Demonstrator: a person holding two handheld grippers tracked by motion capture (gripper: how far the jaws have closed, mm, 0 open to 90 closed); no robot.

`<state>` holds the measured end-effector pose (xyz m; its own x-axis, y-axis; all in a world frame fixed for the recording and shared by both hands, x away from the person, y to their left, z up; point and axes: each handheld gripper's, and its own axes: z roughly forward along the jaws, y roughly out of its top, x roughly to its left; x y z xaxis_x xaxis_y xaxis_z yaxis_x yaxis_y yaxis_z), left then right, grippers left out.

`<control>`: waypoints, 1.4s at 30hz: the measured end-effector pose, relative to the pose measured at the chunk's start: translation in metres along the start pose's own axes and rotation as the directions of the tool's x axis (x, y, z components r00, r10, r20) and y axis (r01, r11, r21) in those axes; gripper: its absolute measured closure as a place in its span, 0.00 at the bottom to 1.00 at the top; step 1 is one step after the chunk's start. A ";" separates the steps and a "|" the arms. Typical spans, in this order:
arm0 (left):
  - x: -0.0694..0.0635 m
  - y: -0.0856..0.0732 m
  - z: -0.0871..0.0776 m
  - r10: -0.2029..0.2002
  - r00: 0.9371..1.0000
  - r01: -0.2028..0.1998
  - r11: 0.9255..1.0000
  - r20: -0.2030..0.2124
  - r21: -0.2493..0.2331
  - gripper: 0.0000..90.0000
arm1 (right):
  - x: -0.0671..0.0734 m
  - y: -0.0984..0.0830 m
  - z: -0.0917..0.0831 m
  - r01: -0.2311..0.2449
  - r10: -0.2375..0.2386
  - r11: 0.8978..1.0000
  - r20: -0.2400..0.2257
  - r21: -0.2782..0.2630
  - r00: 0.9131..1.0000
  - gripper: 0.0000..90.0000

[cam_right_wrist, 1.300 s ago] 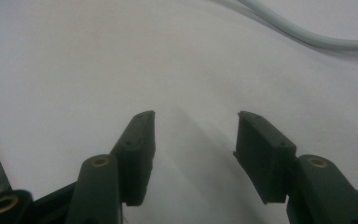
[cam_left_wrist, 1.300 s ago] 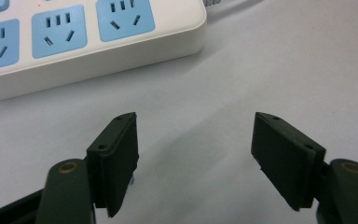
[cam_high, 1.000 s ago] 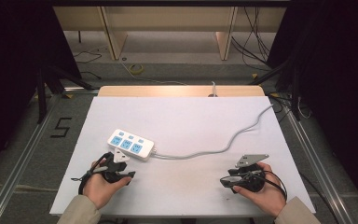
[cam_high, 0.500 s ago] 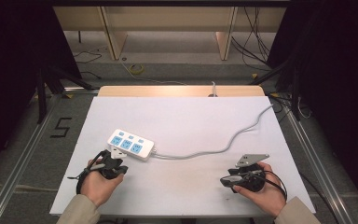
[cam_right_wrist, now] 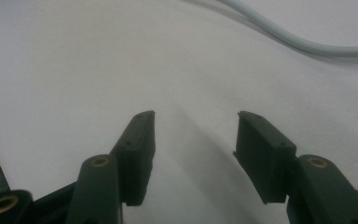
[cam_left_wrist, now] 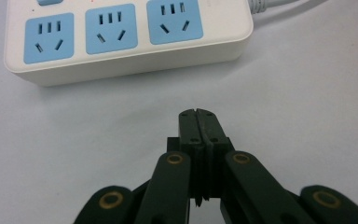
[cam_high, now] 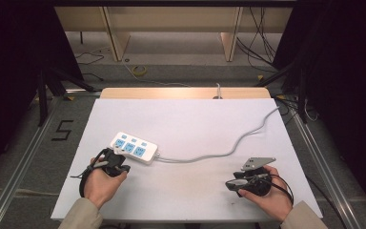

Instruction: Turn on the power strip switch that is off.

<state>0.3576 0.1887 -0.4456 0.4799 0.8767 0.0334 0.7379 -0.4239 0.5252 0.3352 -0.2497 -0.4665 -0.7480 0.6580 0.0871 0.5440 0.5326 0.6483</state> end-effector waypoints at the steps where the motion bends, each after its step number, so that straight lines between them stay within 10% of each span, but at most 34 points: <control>1: 0.001 0.001 0.001 -0.001 1.000 0.001 1.000 -0.002 0.000 1.00 | 0.000 0.000 0.000 -0.001 0.001 1.000 0.000 0.001 1.000 0.53; 42: 0.032 0.023 0.006 -0.073 0.996 0.075 0.997 -0.041 0.035 1.00 | 0.000 0.001 -0.001 0.005 -0.005 1.000 -0.003 -0.003 1.000 0.53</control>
<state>0.3932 0.2058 -0.4374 0.4046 0.9140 0.0300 0.7879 -0.3650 0.4960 0.3359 -0.2495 -0.4653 -0.7519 0.6536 0.0866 0.5392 0.5340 0.6512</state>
